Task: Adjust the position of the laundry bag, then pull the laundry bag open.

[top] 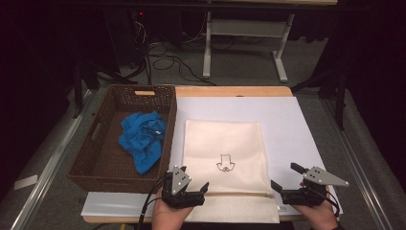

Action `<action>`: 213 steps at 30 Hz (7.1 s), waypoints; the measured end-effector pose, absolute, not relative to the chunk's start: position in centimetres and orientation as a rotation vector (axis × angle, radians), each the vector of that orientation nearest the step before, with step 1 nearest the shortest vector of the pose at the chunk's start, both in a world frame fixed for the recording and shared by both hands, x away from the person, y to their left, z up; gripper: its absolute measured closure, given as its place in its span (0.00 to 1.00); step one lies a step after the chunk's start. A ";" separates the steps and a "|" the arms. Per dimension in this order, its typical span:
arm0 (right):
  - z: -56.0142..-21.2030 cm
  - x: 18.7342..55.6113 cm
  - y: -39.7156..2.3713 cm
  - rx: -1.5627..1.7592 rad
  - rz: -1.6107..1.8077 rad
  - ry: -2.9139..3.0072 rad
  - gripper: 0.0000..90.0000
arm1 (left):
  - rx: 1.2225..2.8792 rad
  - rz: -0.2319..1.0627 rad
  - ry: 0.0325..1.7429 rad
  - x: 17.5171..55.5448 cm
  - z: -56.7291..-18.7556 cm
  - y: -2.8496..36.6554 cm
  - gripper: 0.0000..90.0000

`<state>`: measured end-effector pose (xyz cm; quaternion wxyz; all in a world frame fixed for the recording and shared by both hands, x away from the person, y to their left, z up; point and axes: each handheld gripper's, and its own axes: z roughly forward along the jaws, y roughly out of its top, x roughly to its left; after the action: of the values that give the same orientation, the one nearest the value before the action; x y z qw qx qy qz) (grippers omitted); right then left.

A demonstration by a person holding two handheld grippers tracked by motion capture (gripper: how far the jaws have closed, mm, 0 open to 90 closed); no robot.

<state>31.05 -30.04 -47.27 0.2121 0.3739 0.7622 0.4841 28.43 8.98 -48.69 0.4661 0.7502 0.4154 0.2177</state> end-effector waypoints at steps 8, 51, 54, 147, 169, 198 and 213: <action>-47.3 31.0 -29.8 1.037 1.352 2.124 0.00 | 1.824 0.515 1.031 28.4 -48.9 9.2 0.12; -49.8 32.3 -28.7 1.146 1.237 2.237 0.28 | 1.950 0.453 1.216 28.6 -51.1 9.4 0.21; -49.9 32.1 -28.6 1.136 1.226 2.237 0.35 | 1.972 0.425 1.224 28.8 -51.4 9.3 0.21; -49.7 39.3 -33.2 1.351 1.086 2.167 0.80 | 1.899 0.543 1.207 34.9 -51.1 4.2 0.62; -48.2 32.2 -36.3 1.336 1.137 2.082 0.95 | 1.869 0.487 1.011 29.8 -49.6 7.5 0.43; -50.3 34.6 -34.6 1.401 1.147 2.194 0.78 | 1.871 0.495 1.029 29.4 -50.0 7.2 0.41; -49.8 34.2 -34.3 1.342 1.143 2.202 0.94 | 1.879 0.493 1.033 29.6 -50.0 7.3 0.41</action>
<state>34.21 -34.31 -49.76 0.1597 0.4695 0.7707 0.4001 29.57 7.28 -50.04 0.4535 0.7611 0.4184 0.1999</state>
